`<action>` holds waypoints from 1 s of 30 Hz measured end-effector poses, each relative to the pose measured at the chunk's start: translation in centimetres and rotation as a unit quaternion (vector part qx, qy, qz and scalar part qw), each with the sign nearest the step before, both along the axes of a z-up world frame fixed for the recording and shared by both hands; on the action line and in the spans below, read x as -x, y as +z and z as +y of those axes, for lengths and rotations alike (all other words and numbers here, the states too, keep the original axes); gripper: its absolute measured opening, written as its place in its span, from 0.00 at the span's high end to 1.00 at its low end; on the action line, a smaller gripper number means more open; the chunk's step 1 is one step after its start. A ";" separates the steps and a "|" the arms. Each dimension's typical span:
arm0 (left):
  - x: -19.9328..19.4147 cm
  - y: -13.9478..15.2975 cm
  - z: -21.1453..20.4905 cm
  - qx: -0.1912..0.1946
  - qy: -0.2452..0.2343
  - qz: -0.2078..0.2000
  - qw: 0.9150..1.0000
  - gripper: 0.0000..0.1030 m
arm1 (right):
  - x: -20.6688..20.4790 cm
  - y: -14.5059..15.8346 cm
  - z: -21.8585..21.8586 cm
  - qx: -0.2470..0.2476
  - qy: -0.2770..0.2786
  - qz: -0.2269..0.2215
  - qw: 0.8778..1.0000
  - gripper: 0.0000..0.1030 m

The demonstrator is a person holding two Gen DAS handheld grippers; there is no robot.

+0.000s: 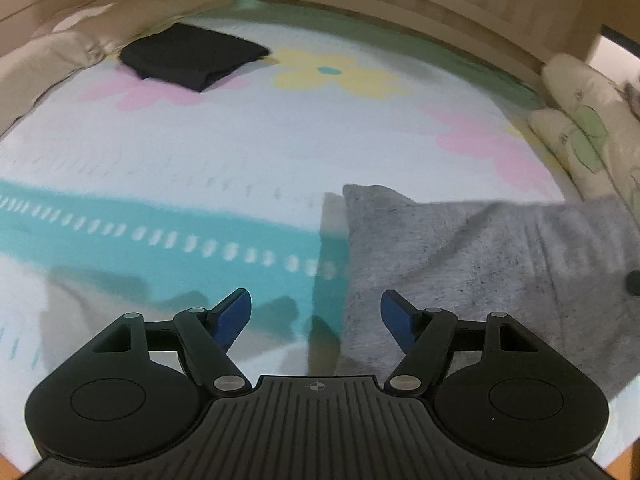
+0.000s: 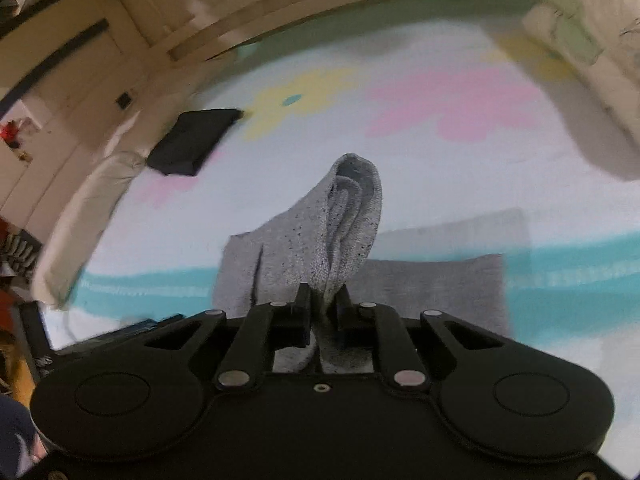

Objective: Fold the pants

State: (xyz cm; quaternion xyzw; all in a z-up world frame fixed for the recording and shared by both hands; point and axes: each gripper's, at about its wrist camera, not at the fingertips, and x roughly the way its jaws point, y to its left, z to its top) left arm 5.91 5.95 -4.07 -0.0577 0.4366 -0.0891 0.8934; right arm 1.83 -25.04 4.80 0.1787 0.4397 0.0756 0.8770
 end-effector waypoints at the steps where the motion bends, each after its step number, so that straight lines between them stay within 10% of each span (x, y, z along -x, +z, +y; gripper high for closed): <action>1: -0.1 -0.2 -0.6 -0.001 -0.007 0.001 1.000 0.32 | 0.1 -0.5 -0.7 0.014 -0.011 0.010 1.000 0.82; 7: 0.7 -1.3 -5.0 -0.018 -0.071 0.006 0.997 0.32 | -2.5 -9.6 -2.7 0.065 -0.060 0.152 0.984 0.80; 13: 2.4 -5.0 -7.2 -0.088 -0.140 0.026 0.986 0.25 | -2.2 -9.7 -2.5 0.079 -0.058 0.145 0.985 0.65; 20: 1.8 -5.1 -4.8 -0.025 -0.111 0.048 0.992 0.20 | -1.8 -10.4 -3.6 0.051 -0.080 0.158 0.983 0.55; 25: 1.1 -3.5 -4.8 -0.025 -0.073 -0.014 0.997 0.20 | -1.3 -10.7 -4.8 0.017 -0.089 0.157 0.983 0.51; 29: -0.6 -2.8 -5.5 -0.019 -0.059 -0.014 0.998 0.20 | -1.0 -11.4 -4.8 -0.047 -0.055 0.143 0.987 0.00; 30: -1.2 -3.0 -5.8 -0.018 -0.061 -0.004 0.998 0.20 | -1.0 -11.6 -4.3 -0.050 -0.046 0.140 0.988 0.00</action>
